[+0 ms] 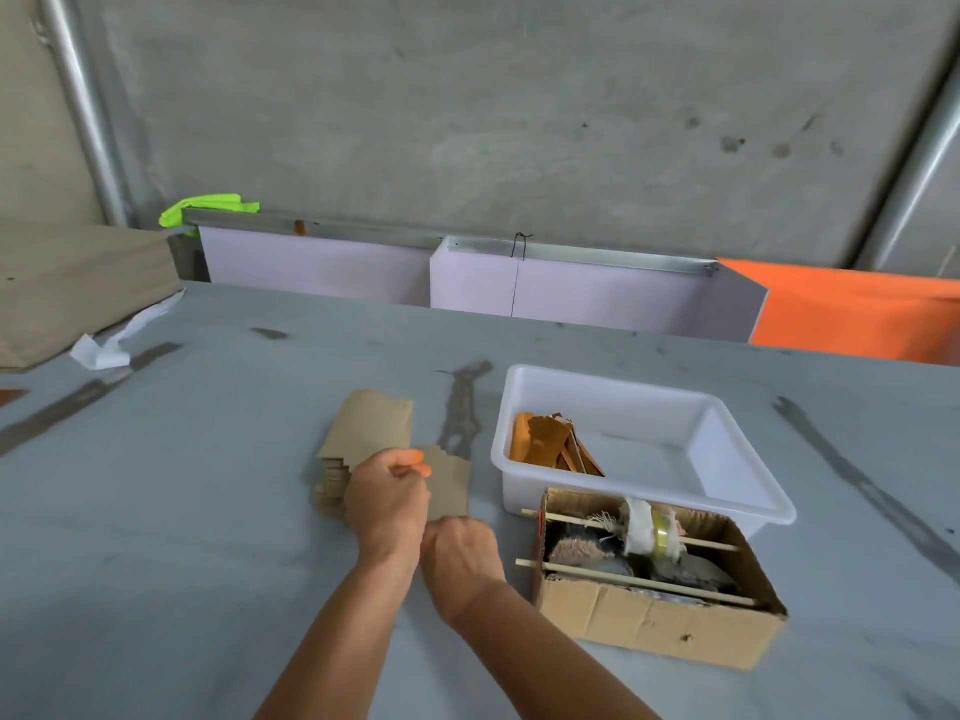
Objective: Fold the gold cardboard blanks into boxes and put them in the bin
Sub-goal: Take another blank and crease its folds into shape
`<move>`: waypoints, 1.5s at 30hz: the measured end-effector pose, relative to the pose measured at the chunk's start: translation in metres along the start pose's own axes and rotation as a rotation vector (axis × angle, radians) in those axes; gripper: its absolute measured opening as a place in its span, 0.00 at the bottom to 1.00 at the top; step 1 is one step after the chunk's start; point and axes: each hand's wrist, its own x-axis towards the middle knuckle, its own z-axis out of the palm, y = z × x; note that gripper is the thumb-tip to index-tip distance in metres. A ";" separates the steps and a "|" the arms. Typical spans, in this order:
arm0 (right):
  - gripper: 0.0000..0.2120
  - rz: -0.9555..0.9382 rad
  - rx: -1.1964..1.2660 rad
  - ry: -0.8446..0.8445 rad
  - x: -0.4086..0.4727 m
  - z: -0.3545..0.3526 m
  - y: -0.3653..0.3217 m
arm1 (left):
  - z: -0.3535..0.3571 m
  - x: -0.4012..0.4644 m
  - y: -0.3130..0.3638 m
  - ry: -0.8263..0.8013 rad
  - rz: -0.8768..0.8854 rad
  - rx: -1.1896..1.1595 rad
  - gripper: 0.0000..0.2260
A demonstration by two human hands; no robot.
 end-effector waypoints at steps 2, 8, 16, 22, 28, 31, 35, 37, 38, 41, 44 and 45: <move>0.10 0.042 0.037 0.039 -0.005 -0.006 0.004 | -0.003 -0.002 0.003 0.004 0.041 0.011 0.13; 0.01 0.298 0.107 0.446 -0.037 -0.060 0.015 | -0.017 -0.015 0.019 0.149 0.308 0.143 0.11; 0.12 0.652 1.445 0.298 -0.107 -0.055 0.072 | -0.007 -0.036 0.018 -0.374 -0.049 -0.051 0.07; 0.01 0.655 1.588 0.433 -0.147 -0.050 0.092 | 0.001 -0.071 0.020 -0.508 -0.061 -0.097 0.05; 0.08 0.500 1.392 0.670 -0.175 -0.042 0.105 | -0.003 -0.104 0.014 -0.657 0.220 -0.058 0.11; 0.10 0.348 0.957 0.846 -0.195 -0.023 0.109 | -0.012 -0.116 -0.004 -0.626 0.586 0.146 0.14; 0.06 0.116 0.414 0.792 -0.221 0.017 0.112 | -0.026 -0.130 -0.038 -0.660 1.079 0.446 0.09; 0.06 0.068 0.300 0.719 -0.230 0.035 0.111 | -0.033 -0.139 -0.052 -0.715 1.180 0.551 0.08; 0.05 0.046 0.268 0.685 -0.233 0.042 0.109 | -0.035 -0.143 -0.057 -0.734 1.232 0.593 0.07; 0.04 0.042 0.277 0.595 -0.237 0.049 0.106 | -0.038 -0.149 -0.063 -0.764 1.310 0.688 0.06; 0.08 0.112 0.391 0.506 -0.241 0.048 0.105 | -0.041 -0.149 -0.068 -0.791 1.170 0.678 0.05; 0.08 0.143 0.428 0.475 -0.243 0.048 0.103 | -0.041 -0.148 -0.070 -0.799 1.098 0.668 0.04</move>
